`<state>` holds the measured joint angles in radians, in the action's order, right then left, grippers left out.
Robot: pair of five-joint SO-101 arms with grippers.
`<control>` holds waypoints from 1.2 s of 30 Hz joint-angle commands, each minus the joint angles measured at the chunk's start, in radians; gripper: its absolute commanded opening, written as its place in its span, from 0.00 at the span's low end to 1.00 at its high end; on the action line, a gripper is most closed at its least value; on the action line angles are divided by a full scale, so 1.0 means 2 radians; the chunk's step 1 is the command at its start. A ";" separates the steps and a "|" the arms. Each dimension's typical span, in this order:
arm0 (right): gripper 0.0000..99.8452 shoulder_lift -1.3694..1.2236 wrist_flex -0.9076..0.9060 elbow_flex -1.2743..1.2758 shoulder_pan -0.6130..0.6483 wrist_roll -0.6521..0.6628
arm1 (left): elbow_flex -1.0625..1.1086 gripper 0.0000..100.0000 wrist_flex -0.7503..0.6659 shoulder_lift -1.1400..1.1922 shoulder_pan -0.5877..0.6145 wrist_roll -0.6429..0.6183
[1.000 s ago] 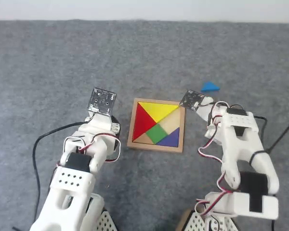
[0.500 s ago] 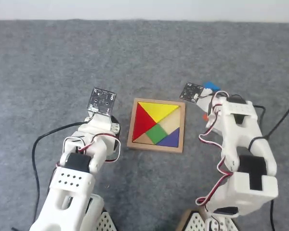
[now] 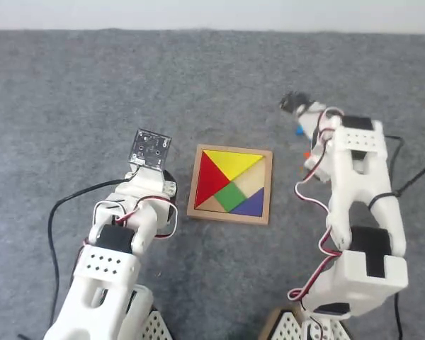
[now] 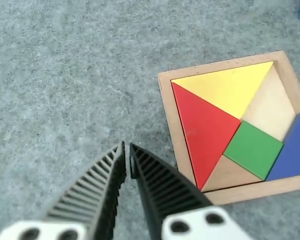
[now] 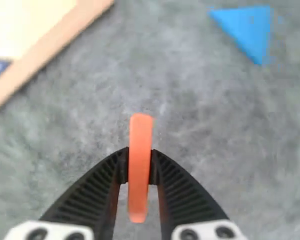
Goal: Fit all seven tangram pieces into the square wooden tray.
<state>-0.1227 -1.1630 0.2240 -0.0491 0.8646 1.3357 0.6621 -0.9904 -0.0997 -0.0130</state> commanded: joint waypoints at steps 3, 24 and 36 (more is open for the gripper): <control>0.01 0.004 -0.125 -0.132 0.020 -0.255 | -0.005 0.01 -0.010 -0.013 0.004 -0.002; 0.01 -0.001 0.016 -0.025 0.178 -0.508 | -0.035 0.01 0.044 -0.014 0.004 -0.007; 0.01 -0.043 0.049 -0.018 0.171 -0.522 | -0.037 0.01 0.045 -0.014 0.003 -0.007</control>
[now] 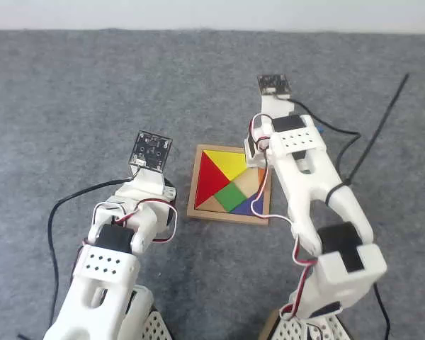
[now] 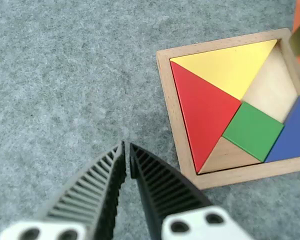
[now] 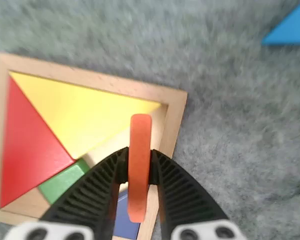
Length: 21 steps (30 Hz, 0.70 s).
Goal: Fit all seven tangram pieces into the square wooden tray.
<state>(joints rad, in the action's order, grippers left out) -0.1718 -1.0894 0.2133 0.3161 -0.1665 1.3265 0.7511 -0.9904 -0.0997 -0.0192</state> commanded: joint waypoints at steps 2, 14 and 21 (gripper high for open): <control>0.01 -0.038 0.012 -0.020 -0.016 -0.006 | -0.033 0.01 0.001 -0.014 0.003 -0.004; 0.01 -0.052 0.010 -0.031 -0.012 -0.002 | -0.033 0.01 0.001 -0.014 0.003 -0.004; 0.15 -0.034 0.010 -0.030 -0.011 0.017 | -0.033 0.01 0.000 -0.014 0.003 -0.004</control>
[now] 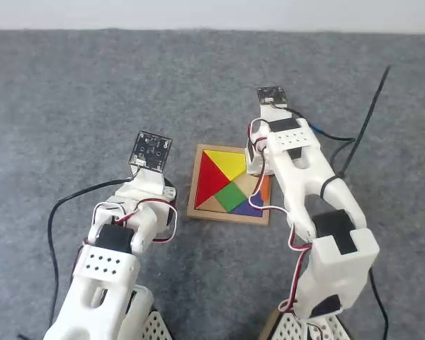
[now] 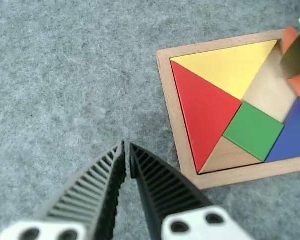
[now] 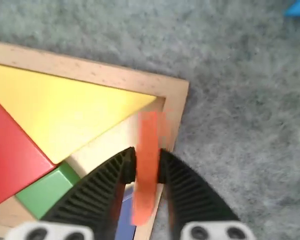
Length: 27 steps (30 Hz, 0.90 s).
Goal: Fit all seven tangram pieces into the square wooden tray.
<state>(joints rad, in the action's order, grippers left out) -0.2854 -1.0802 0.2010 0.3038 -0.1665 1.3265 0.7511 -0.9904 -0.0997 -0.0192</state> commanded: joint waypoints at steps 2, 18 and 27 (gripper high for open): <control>0.15 0.037 -0.005 -0.024 -0.004 0.021 | -0.032 0.01 0.000 -0.014 0.003 -0.004; 0.15 0.051 -0.026 -0.025 0.024 0.022 | -0.031 0.01 0.000 -0.014 0.003 -0.004; 0.10 0.057 -0.047 -0.048 0.024 0.058 | -0.031 0.01 0.000 -0.014 0.003 -0.004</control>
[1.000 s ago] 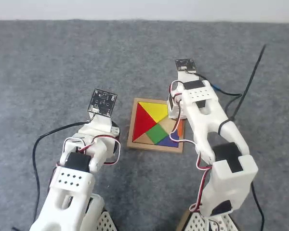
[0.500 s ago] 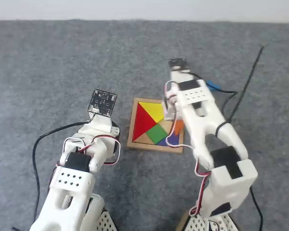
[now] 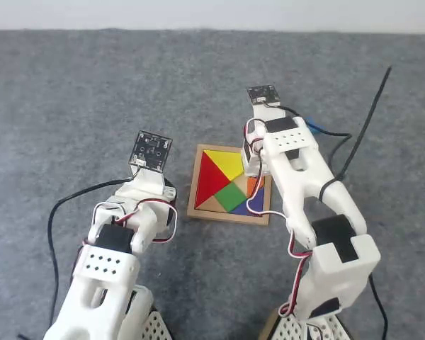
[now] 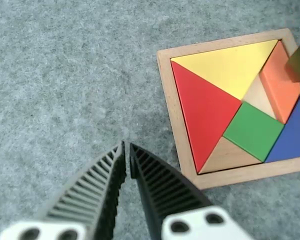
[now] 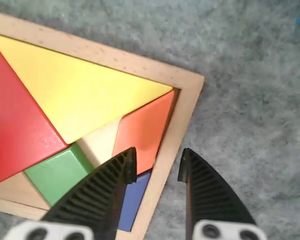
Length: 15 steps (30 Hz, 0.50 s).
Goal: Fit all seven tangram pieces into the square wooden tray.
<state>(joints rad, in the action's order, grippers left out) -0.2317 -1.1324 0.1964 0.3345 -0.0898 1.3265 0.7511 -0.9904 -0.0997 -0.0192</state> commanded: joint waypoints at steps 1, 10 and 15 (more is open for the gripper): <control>0.07 0.033 -0.024 -0.051 0.016 0.021 | -0.031 0.01 0.000 -0.014 0.003 -0.004; 0.01 0.001 0.016 -0.046 0.090 0.074 | -0.030 0.01 -0.001 -0.014 0.003 -0.004; 0.01 -0.028 0.029 -0.047 0.044 0.074 | -0.030 0.01 -0.002 -0.014 0.003 -0.004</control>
<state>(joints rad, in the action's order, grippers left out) -0.2854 -1.1032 0.1442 0.4895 0.0422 1.3265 0.7511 -0.9904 -0.0997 -0.0192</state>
